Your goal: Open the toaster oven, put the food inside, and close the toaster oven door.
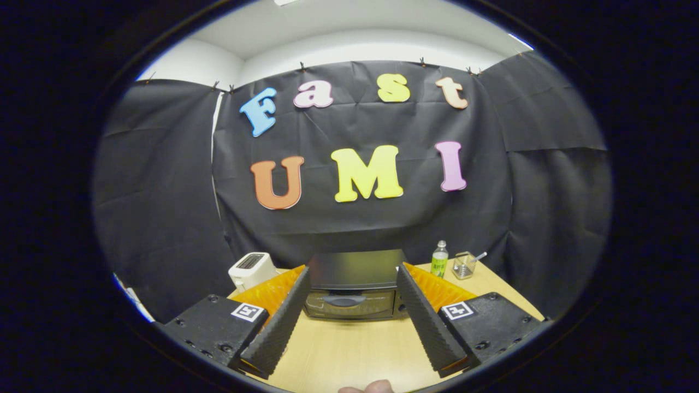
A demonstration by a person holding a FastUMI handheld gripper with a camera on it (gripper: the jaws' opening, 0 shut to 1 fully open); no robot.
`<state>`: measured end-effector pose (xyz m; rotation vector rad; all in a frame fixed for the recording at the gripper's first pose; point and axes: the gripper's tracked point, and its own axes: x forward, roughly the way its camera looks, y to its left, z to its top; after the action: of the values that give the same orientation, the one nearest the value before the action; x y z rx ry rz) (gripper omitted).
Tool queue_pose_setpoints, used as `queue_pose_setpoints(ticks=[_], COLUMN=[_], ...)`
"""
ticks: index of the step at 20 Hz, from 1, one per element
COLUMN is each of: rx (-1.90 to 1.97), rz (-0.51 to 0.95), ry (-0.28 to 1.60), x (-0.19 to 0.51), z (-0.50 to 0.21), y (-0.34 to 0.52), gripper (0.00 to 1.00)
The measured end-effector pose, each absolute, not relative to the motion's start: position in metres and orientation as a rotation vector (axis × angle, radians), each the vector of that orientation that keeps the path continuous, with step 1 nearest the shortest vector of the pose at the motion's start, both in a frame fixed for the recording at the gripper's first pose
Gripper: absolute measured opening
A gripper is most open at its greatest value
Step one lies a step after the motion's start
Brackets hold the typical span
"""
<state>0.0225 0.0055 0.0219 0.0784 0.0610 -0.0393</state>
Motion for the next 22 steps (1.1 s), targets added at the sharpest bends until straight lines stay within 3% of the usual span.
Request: queue_pose_setpoints(ticks=[8, 22], rx=[0.035, 0.035], rz=[-0.067, -0.089], ry=[0.038, 0.066], x=[-0.021, -0.012], z=[0.026, 0.016], y=[0.009, 0.020], gripper=[1.00, 1.00])
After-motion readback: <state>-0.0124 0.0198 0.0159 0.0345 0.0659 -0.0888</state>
